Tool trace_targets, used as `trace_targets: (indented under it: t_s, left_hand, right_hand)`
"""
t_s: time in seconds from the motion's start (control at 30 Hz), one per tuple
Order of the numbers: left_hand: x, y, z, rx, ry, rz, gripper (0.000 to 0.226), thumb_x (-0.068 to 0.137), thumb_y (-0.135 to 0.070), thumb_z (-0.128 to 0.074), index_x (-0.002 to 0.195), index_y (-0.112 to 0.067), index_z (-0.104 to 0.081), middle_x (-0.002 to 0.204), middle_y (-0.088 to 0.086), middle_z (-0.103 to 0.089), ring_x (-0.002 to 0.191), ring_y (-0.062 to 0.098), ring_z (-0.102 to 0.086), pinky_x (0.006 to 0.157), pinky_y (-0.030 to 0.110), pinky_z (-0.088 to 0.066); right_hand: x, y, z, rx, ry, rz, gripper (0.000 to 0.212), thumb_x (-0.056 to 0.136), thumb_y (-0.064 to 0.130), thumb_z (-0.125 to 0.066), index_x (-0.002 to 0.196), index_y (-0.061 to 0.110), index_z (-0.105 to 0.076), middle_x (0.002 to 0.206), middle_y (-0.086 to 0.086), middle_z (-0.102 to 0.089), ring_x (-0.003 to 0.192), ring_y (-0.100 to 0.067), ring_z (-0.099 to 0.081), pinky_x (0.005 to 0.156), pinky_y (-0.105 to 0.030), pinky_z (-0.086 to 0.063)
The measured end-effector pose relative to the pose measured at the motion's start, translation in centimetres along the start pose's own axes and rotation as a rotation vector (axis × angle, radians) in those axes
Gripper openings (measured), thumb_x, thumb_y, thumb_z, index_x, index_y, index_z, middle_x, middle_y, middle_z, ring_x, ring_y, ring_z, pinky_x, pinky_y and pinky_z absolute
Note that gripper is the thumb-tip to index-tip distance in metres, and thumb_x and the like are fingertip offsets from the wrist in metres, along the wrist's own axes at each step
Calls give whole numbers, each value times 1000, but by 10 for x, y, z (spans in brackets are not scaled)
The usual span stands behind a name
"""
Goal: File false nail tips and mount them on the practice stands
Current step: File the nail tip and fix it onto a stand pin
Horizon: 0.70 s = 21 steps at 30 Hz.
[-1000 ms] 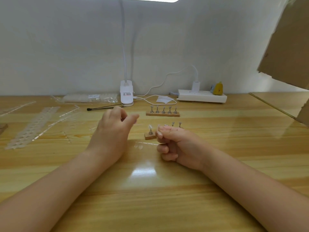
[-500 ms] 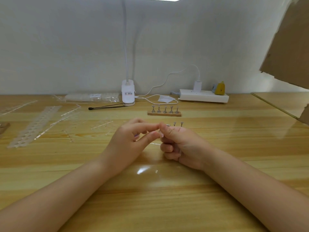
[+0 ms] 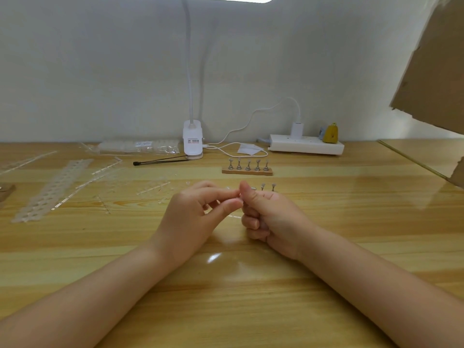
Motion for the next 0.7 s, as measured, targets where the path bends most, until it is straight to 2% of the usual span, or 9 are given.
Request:
trace_targets:
  t_s: [0.07,0.2,0.33,0.4,0.43,0.53,0.57,0.63,0.7]
  left_hand:
    - [0,-2,5,66,-39,-30,19,79,-40,-66,92,-29,-75,80,-15,-67,74,10,-60,65,12,-42]
    - [0,-8,14,213,-104,-102,24,78,-37,-69,82,-15,-76,74,-11,-64,67,7,-58,64,24,-46]
    - [-1,-15,14,288,-99,-189,29,79,-42,-73,78,-14,-76,71,-9,-62,66,13,-58,62,38,-49]
    - [-1,-17,11,276,-77,-216,29,79,-43,-69,79,-15,-76,72,-9,-63,66,16,-60,63,41,-49]
    - [0,-17,10,261,-71,-210,29,79,-44,-69,81,-16,-76,73,-9,-63,66,15,-60,64,39,-50]
    - [1,-11,9,165,-52,-119,30,78,-45,-71,98,-23,-72,84,-13,-63,73,8,-60,68,17,-49]
    - [1,-10,7,130,-36,-102,30,79,-44,-71,102,-25,-71,87,-15,-64,76,7,-61,69,14,-48]
    - [1,-9,5,110,-19,-105,23,80,-37,-73,99,-24,-73,86,-13,-66,77,6,-61,68,21,-50]
    - [1,-9,7,139,-30,-107,20,80,-34,-73,94,-21,-75,83,-13,-67,76,6,-61,68,25,-50]
  right_hand:
    - [-1,0,0,14,-8,-2,31,77,46,-62,58,22,-68,56,4,-38,46,-7,-38,38,-16,-24]
    - [-3,3,-2,-16,22,39,19,80,31,-66,80,13,-69,59,4,-41,50,-7,-38,39,-16,-27]
    - [-3,2,2,-20,-29,48,8,85,15,-63,88,9,-68,54,10,-53,47,-6,-39,39,-15,-29]
    - [-3,2,3,7,-39,39,6,89,10,-59,86,7,-64,54,10,-56,46,-5,-40,39,-15,-28]
    - [-3,2,3,14,-31,32,8,90,11,-58,84,8,-63,55,9,-56,47,-5,-40,39,-15,-27]
    - [-5,1,0,8,15,2,13,91,16,-58,80,12,-61,59,7,-52,50,-6,-40,40,-15,-26]
    - [-5,2,-1,-1,27,-4,11,90,18,-58,82,11,-62,61,5,-49,50,-6,-40,40,-15,-27]
    - [-4,2,-2,-14,40,-5,9,88,19,-60,87,11,-64,65,2,-41,51,-7,-40,40,-16,-27]
    - [-3,2,-1,-8,32,-3,9,84,20,-63,79,13,-66,64,1,-38,51,-8,-39,39,-16,-27]
Point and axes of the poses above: each hand's wrist, its own x-axis towards the middle knuckle, its own z-axis out of the back of the hand, y = z × x, the point moved 9 cm from there along x, towards the middle knuckle
